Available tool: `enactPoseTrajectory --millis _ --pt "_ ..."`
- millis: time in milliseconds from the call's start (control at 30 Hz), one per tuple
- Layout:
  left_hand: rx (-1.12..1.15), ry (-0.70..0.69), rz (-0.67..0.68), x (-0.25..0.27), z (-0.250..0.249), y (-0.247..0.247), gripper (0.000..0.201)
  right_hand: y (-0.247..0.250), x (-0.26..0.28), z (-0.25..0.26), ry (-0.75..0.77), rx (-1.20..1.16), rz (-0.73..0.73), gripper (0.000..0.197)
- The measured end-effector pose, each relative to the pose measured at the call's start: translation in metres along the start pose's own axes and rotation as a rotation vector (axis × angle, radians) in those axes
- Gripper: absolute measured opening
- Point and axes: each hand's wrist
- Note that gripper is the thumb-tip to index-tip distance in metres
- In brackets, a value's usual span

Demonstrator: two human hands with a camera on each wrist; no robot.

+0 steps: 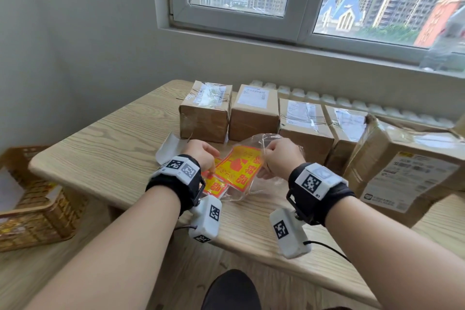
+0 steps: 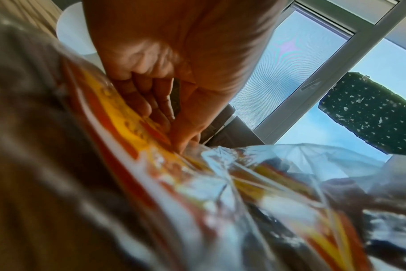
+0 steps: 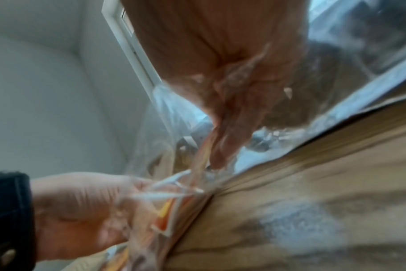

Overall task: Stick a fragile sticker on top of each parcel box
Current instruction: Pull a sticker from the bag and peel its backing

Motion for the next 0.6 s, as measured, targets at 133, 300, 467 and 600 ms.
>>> enactPoseTrajectory --millis 133,300,467,600 --pt "-0.050 -0.004 -0.015 0.003 -0.002 -0.002 0.040 0.019 0.009 0.000 0.042 0.050 -0.166 0.025" --pt "-0.202 -0.014 -0.057 0.009 -0.010 -0.003 0.039 0.051 0.027 0.013 0.107 0.173 -0.272 0.027" --pt "-0.317 -0.070 -0.029 0.021 -0.029 -0.002 0.027 0.087 0.044 0.032 0.205 0.204 -0.419 0.030" --pt "0.082 -0.228 -0.079 0.036 -0.062 -0.003 0.020 0.114 0.052 0.039 0.336 0.188 -0.522 0.017"
Point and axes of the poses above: each hand's wrist, its own x-axis away from the middle knuckle, its own y-axis out of the back of the hand, z = x × y, and after that the axes turned 15 degrees about y, right-handed
